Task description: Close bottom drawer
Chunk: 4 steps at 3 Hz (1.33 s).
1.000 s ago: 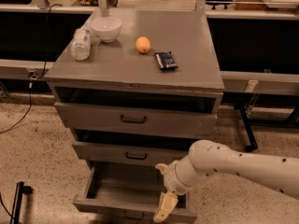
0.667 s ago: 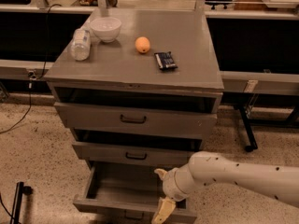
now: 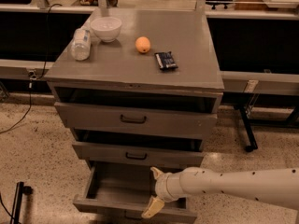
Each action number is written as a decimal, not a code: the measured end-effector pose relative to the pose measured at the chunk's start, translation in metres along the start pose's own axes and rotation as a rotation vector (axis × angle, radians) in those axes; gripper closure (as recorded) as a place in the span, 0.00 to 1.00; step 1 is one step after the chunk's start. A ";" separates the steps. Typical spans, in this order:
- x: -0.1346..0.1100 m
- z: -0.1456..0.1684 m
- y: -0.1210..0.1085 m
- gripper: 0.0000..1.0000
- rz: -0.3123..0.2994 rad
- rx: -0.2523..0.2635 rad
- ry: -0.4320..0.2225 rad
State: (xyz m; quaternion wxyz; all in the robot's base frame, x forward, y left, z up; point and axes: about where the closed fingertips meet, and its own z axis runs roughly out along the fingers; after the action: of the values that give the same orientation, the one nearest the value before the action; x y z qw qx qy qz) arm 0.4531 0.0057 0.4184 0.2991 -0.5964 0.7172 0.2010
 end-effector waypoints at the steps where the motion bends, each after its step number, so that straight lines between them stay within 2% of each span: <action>1: 0.003 0.008 -0.002 0.00 -0.005 -0.027 0.014; 2: 0.029 0.035 0.009 0.16 -0.058 -0.094 0.021; 3: 0.072 0.063 0.035 0.37 -0.095 -0.120 -0.010; 4: 0.114 0.084 0.053 0.63 -0.125 -0.105 -0.031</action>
Offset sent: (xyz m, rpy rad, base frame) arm -0.0368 0.0067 -0.1362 -0.0104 0.0765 0.2591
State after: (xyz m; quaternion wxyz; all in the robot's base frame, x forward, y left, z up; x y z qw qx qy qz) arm 0.4044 -0.0132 0.2765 0.2904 -0.6519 0.6623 0.2283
